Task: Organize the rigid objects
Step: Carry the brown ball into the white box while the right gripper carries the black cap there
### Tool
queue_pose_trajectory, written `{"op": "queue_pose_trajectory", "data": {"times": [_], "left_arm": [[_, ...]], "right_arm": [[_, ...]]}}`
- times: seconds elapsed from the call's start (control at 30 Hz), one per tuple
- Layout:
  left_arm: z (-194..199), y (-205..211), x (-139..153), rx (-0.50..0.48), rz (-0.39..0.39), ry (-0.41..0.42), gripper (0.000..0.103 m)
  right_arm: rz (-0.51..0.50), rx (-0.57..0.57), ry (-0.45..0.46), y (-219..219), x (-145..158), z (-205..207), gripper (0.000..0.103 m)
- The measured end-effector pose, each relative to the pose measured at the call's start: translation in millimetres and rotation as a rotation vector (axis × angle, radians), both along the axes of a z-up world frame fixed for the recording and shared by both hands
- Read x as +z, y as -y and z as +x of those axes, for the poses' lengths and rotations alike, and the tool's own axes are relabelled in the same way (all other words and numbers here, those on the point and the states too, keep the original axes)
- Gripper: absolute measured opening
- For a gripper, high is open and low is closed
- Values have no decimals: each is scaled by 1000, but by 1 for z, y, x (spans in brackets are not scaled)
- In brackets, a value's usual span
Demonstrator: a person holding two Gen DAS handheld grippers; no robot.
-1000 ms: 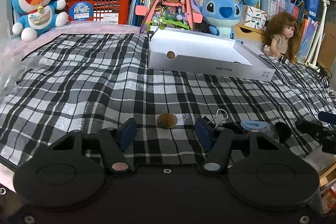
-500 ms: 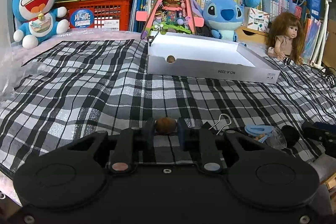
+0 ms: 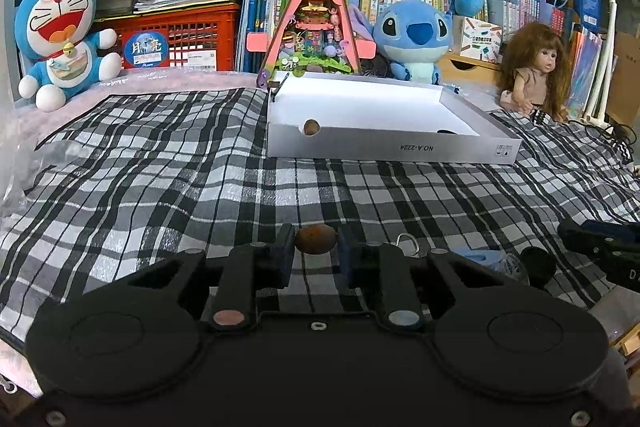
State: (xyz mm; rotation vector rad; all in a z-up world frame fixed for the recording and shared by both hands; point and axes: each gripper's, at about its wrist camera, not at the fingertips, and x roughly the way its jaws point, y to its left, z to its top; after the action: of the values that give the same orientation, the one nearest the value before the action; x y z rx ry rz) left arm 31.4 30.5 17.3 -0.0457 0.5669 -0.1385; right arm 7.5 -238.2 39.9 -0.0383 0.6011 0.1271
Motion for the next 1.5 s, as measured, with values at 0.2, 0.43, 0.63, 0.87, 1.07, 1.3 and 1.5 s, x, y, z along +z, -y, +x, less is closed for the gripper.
{"op": "queue_pose_trajectory", "data": {"times": [0.2,0.43,0.63,0.87,1.07,1.3,1.5], "left_arm": [[6,3,5,-5,-9,-10,21],[15,5,15,-15,-18,-11,21],[18,8,22,-26,-15,2,21],[21,11,23,-42,-16,-5,21],[30,9,29,-47,-48,-11,21],[51,9,40,-60,-67,-24,21],[71,15,50,-71,-66,-20,21]], "right_arm": [[19,9,4,-4,7,12,36],[34,24,10,-11,16,23,36],[44,24,9,-14,19,31,36],[51,17,-3,-14,19,35,36],[65,5,-25,-13,21,43,36],[89,-2,-41,-10,29,60,36],[133,-10,-71,-7,36,82,36]]}}
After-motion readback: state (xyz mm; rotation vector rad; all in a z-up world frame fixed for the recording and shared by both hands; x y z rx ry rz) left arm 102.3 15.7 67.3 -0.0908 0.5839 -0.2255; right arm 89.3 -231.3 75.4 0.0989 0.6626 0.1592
